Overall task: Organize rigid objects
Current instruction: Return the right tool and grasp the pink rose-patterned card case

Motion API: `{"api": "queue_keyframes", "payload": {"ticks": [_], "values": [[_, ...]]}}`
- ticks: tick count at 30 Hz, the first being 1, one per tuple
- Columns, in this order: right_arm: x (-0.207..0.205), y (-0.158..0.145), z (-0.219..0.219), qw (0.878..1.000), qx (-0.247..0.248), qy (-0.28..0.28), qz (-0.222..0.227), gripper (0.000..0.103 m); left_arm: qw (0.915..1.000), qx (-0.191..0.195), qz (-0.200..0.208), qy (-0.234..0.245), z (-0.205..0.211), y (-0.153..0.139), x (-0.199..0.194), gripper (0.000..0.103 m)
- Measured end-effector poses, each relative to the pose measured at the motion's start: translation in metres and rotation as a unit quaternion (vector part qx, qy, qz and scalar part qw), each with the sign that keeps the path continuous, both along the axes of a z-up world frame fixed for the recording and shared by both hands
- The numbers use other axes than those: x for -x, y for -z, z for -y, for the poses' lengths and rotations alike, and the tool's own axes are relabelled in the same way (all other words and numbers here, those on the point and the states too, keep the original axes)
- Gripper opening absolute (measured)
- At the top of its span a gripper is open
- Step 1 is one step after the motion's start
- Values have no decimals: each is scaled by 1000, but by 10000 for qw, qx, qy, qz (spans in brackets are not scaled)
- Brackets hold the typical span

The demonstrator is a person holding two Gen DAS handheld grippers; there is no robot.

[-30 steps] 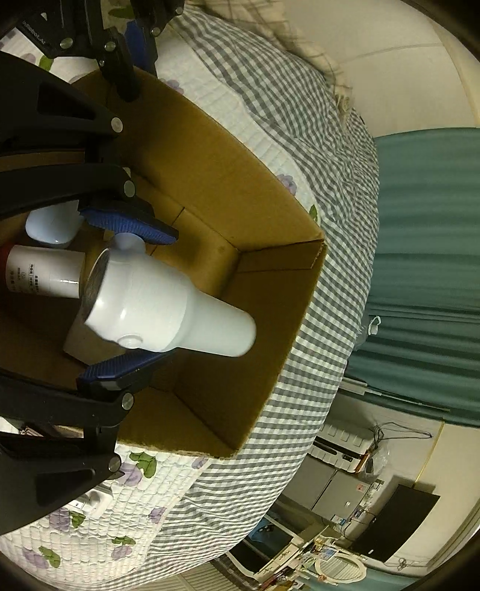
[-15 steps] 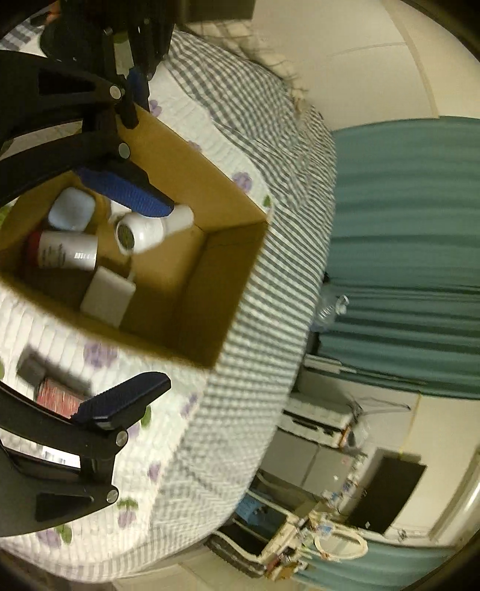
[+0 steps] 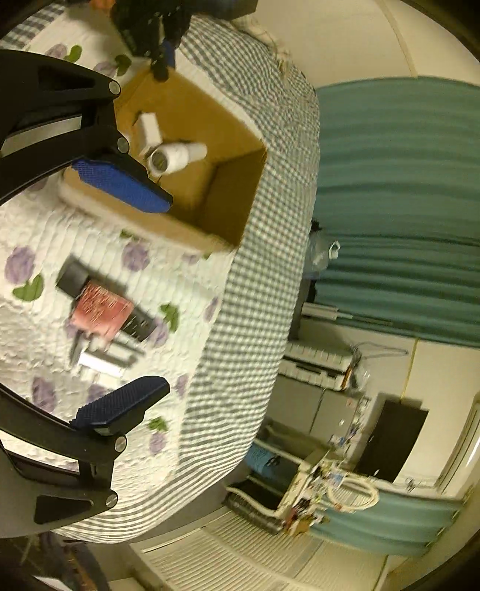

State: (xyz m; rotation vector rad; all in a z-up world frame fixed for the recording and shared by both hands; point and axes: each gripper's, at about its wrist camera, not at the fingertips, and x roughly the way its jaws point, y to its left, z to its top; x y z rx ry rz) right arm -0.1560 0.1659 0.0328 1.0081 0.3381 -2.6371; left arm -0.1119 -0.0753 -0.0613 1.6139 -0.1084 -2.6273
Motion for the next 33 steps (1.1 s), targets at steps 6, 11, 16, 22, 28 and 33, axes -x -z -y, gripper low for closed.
{"api": "queue_keyframes", "payload": {"ticks": [6,11,16,22,28,33], "values": [[7,36,-38,9982,177,444,351,90,10000,67,-4,-34,-2,0,-1,9],[14,82,-46,9957,172,667,619,90,9999,82,-5,-60,-2,-1,0,9],[21,133,-38,9931,-38,770,886,90,9999,83,-5,-79,-2,0,-1,9],[24,140,-31,9941,-113,702,825,90,9999,77,-20,-81,-2,0,-1,9],[34,154,-22,9925,-272,658,995,87,9999,90,-22,-77,-3,0,-1,9],[34,151,-25,9930,-330,770,831,80,9999,106,-25,-69,-3,0,-1,9]]}}
